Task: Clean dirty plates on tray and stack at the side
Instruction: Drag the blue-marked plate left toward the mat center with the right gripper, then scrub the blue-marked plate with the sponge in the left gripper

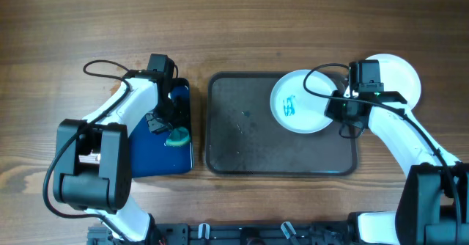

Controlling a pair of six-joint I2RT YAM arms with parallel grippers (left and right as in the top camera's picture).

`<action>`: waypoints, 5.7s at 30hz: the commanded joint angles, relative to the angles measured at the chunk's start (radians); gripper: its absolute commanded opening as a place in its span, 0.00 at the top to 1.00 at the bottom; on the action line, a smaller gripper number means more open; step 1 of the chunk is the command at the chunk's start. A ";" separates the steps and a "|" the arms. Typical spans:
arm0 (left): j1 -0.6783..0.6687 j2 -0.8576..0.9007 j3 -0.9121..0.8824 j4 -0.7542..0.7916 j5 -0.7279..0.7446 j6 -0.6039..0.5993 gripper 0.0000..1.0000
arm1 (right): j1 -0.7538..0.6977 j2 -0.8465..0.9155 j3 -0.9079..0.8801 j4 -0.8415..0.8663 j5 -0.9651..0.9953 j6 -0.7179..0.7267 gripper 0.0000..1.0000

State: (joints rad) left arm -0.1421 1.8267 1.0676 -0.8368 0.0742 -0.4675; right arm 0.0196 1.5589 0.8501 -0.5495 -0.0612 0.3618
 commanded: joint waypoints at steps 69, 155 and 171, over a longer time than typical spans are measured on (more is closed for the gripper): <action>-0.226 -0.352 0.064 -0.094 -0.264 -0.061 0.96 | 0.117 0.053 -0.058 0.040 -0.254 0.082 0.96; -0.229 0.157 0.066 0.173 -0.029 0.042 0.96 | 0.262 0.249 -0.058 0.076 -0.242 0.214 0.96; -0.491 0.157 0.066 0.339 0.509 0.096 0.96 | 0.262 0.249 -0.058 0.069 -0.227 0.214 0.96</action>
State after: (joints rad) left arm -0.6075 1.9503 1.1568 -0.5480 0.4900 -0.2928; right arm 0.2882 1.7416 0.8463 -0.4488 -0.4232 0.5560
